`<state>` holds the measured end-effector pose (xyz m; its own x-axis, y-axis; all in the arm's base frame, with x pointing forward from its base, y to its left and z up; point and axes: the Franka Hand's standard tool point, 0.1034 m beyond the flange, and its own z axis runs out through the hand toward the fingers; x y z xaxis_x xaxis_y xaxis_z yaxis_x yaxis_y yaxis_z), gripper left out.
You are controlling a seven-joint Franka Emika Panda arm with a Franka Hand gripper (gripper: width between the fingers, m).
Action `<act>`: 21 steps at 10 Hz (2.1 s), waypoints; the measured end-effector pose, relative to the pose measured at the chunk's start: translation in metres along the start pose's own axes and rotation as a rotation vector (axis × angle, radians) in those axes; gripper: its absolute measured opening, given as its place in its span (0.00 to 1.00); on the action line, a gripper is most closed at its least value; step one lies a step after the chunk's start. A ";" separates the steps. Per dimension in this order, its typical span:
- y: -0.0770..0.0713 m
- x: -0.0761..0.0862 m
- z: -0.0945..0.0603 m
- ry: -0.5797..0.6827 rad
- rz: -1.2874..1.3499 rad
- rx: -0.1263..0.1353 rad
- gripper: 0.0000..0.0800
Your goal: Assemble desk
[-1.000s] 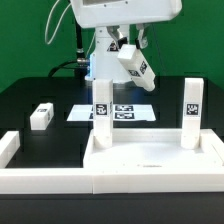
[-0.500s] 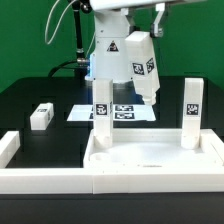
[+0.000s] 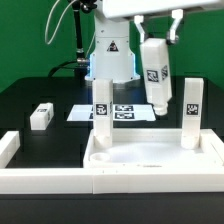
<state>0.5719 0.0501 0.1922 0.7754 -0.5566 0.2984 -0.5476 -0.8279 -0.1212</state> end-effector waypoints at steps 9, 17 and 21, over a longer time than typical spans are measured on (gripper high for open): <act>-0.067 -0.001 0.010 0.179 -0.418 0.150 0.36; -0.075 -0.018 0.031 0.210 -0.469 0.179 0.36; -0.070 -0.019 0.046 0.201 -0.488 0.158 0.36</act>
Offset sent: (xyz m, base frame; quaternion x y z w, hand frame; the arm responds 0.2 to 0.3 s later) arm 0.0000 0.0000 0.0000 0.0000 0.0000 0.0000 1.0000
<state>0.6096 0.1151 0.1518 0.8439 -0.0940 0.5283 -0.0735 -0.9955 -0.0596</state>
